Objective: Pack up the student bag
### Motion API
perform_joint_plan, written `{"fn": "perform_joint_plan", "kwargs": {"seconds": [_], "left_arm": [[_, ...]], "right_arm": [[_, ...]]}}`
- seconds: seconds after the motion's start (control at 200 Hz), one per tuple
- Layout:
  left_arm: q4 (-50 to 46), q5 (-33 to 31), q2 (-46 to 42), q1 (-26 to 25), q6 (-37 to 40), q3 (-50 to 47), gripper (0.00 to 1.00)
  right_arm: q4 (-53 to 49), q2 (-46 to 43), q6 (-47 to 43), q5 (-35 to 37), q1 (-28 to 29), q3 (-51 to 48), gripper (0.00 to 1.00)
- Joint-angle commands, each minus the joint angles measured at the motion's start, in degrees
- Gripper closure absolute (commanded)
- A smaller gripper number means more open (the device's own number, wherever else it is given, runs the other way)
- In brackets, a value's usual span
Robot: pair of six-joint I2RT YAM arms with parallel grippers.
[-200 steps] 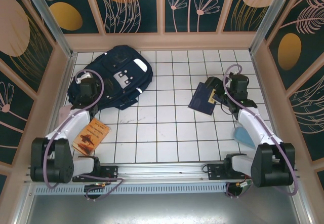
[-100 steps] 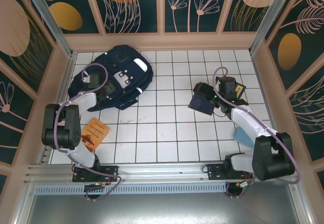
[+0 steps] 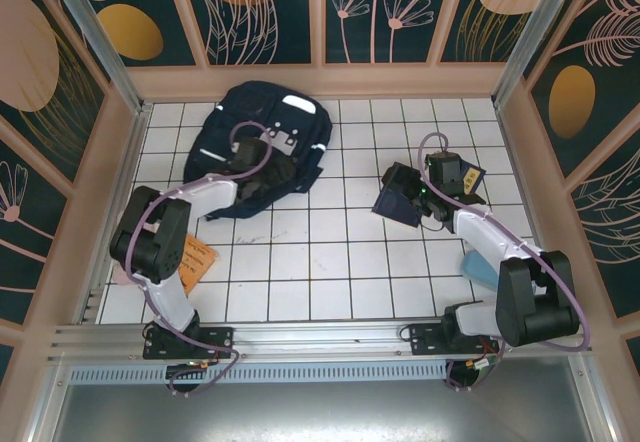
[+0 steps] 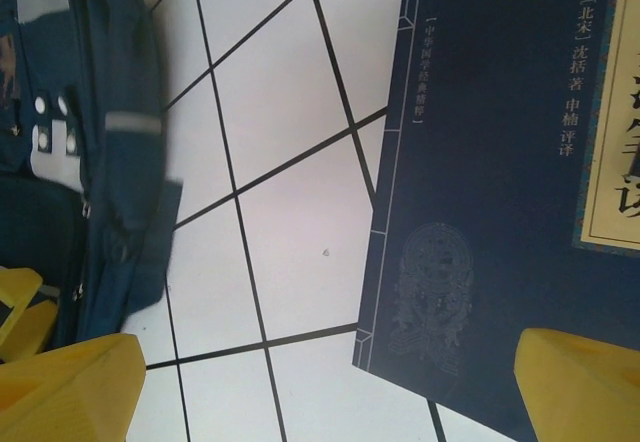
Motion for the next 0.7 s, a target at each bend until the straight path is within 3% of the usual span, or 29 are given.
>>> {"fn": "perform_joint_plan", "kwargs": {"seconds": [0.0, 0.12, 0.225, 0.4, 0.526, 0.696], "left_arm": [[0.2, 8.3, 4.1, -6.7, -5.5, 1.1, 0.07], [0.3, 10.7, 4.4, -11.8, -5.1, 4.5, 0.08], [0.6, 12.6, 2.0, -12.9, -5.1, 5.5, 0.08], [-2.7, 7.4, -6.8, -12.6, -2.4, 5.2, 0.05], [-4.0, 3.2, -13.2, -9.8, -2.0, 1.7, 0.03], [-2.1, 5.4, -16.1, -2.7, -2.0, -2.1, 0.08]], "right_arm": [[-2.0, -1.3, 0.6, 2.0, 0.4, 0.8, 0.04], [-3.0, -2.5, 0.7, 3.2, 0.5, 0.2, 0.04], [-3.1, -3.8, 1.1, 3.9, 0.8, -0.4, 0.04], [-2.0, -4.1, 1.5, 4.2, 3.6, 0.6, 0.05], [-0.7, -0.4, 2.5, 4.6, 9.0, 3.7, 0.10], [-0.3, 5.9, 4.4, 6.8, 14.7, 9.2, 0.14]]}}
